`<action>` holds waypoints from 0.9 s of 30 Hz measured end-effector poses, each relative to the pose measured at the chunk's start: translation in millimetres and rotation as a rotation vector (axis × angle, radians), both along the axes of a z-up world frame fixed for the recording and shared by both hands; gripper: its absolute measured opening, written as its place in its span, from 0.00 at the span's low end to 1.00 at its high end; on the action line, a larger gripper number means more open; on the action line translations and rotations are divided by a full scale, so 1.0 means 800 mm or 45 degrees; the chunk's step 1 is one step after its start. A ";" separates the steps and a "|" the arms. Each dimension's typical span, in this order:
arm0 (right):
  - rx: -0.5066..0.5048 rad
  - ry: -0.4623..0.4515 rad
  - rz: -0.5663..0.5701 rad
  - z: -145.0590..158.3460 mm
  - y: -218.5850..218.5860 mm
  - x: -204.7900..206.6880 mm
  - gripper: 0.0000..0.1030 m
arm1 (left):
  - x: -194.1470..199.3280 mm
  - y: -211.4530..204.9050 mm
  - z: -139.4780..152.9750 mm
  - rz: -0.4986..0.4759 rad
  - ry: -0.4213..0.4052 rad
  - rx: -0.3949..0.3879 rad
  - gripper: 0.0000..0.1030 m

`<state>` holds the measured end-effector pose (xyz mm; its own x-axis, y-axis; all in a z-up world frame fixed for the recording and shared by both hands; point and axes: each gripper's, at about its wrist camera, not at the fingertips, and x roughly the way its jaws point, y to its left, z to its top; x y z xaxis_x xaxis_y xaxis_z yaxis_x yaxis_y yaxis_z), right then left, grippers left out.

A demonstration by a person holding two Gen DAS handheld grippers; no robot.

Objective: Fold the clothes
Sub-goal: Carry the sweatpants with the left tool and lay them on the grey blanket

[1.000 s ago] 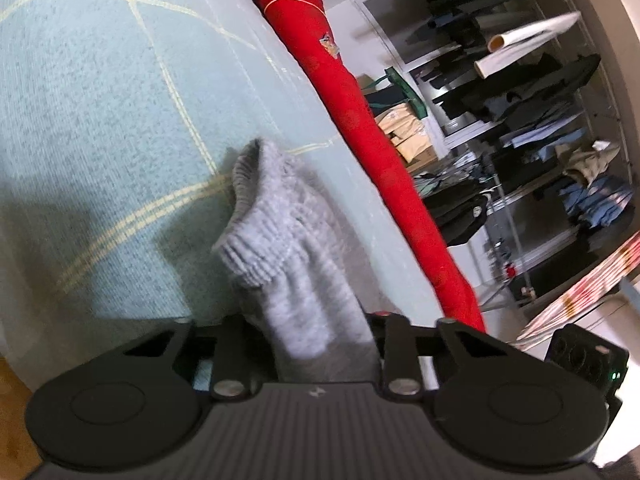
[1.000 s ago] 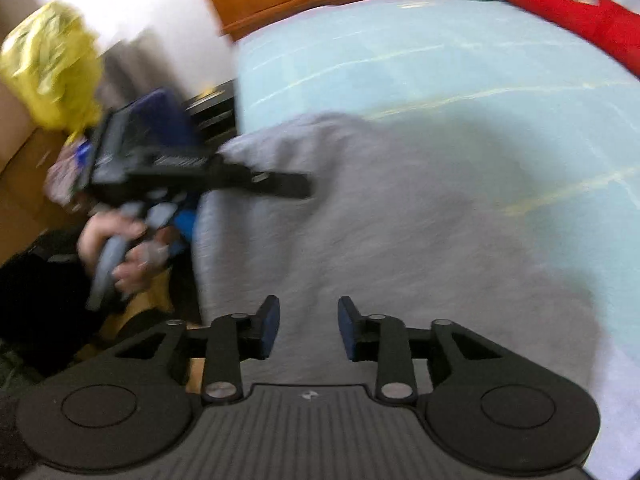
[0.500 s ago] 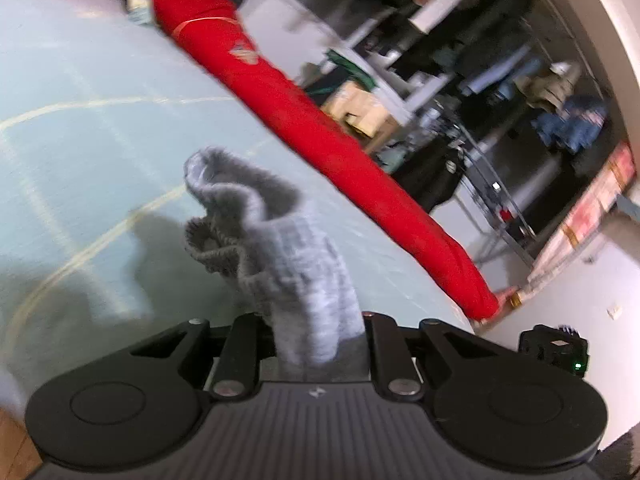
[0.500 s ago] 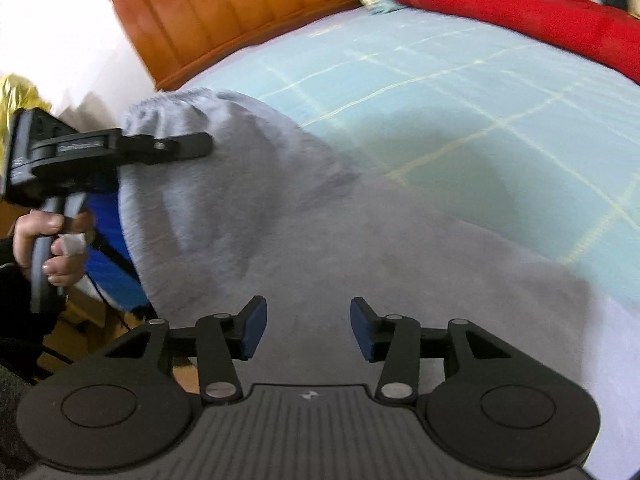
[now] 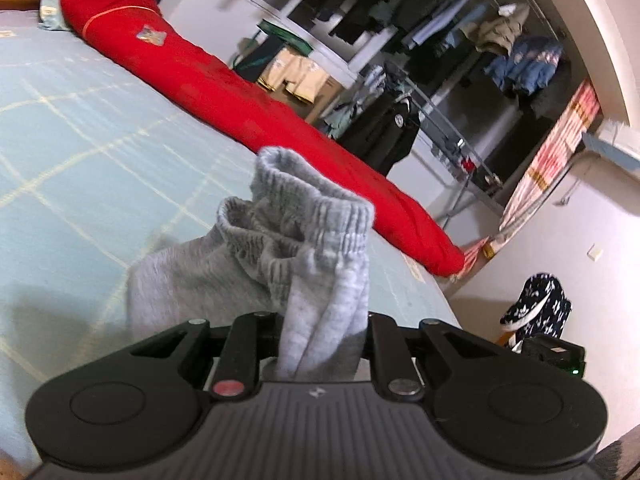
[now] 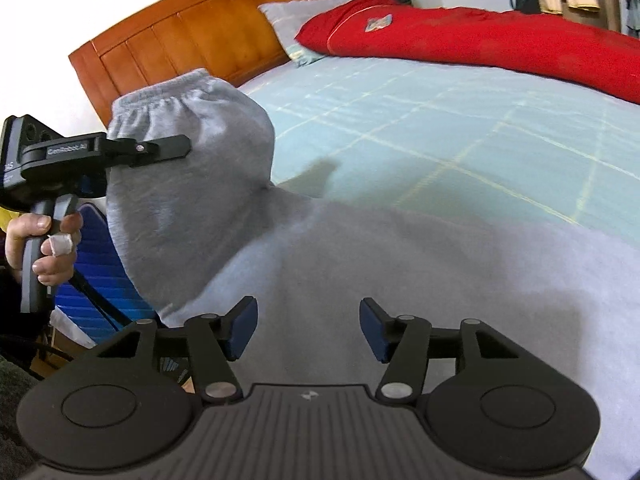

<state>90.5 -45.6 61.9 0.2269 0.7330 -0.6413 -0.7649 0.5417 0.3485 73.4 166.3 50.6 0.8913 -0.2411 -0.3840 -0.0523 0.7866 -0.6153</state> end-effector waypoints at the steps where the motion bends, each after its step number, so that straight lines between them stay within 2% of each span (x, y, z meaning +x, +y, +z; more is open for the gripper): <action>1: 0.008 -0.002 -0.003 0.000 -0.012 -0.001 0.60 | 0.006 -0.013 0.000 -0.006 0.008 0.007 0.14; 10: 0.081 0.009 -0.091 -0.002 -0.105 0.009 0.62 | 0.045 -0.107 -0.015 -0.074 0.112 0.115 0.14; 12: 0.093 0.024 -0.111 -0.007 -0.121 0.013 0.62 | 0.052 -0.126 -0.023 -0.094 0.151 0.166 0.14; 17: 0.100 0.052 -0.130 -0.020 -0.141 0.019 0.62 | 0.069 -0.164 -0.050 -0.154 0.249 0.260 0.14; 21: 0.098 0.061 -0.146 -0.025 -0.147 0.023 0.62 | 0.081 -0.174 -0.075 -0.154 0.315 0.269 0.14; 27: 0.087 0.067 -0.170 -0.030 -0.163 0.013 0.62 | 0.086 -0.181 -0.064 -0.128 0.257 0.266 0.14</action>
<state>100.7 -176.3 38.1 0.2925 0.7409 -0.6045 -0.6673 0.6110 0.4259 142.0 21.8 -0.5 0.7676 -0.2210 -0.6016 -0.0728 0.9025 -0.4244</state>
